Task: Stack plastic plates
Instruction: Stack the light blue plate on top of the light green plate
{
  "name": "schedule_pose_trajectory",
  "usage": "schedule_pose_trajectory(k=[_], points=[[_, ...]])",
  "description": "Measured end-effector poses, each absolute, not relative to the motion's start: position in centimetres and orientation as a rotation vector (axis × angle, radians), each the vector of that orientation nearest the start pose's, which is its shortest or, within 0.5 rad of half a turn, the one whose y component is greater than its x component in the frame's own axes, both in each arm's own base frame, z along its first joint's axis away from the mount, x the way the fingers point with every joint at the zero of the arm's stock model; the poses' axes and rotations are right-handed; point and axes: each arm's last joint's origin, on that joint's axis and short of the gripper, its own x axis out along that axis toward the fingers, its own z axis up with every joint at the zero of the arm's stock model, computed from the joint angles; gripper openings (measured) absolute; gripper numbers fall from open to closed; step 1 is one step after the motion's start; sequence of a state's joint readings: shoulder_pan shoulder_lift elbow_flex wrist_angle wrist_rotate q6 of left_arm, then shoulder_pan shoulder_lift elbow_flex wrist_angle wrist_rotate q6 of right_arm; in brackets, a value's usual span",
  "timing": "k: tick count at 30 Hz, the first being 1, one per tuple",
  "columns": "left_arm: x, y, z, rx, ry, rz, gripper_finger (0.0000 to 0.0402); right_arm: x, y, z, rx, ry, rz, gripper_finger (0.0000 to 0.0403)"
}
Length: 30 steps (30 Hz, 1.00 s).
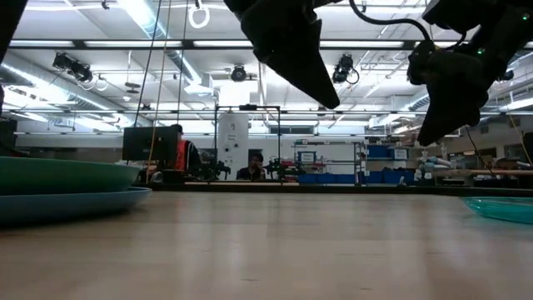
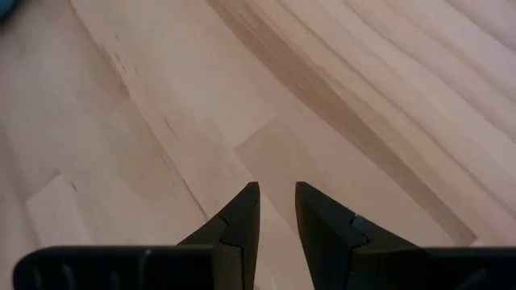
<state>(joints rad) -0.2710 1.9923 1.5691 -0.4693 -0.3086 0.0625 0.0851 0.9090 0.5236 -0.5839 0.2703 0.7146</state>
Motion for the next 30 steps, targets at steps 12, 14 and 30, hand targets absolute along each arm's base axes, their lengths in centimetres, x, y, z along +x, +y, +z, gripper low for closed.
schedule_pose_trajectory(k=[12,14,30], points=[[44.5,-11.5,22.6,0.484,0.778,-0.064,0.0143,14.4,-0.3,21.2,0.438,0.839,-0.419,0.0091],[45.0,-11.7,21.4,0.573,0.783,-0.115,0.0143,13.9,-0.3,20.9,0.465,0.909,-0.404,0.0091],[49.3,-10.8,15.1,0.901,0.525,-0.399,0.0143,13.9,0.2,18.8,0.616,1.179,-0.413,0.0091]])
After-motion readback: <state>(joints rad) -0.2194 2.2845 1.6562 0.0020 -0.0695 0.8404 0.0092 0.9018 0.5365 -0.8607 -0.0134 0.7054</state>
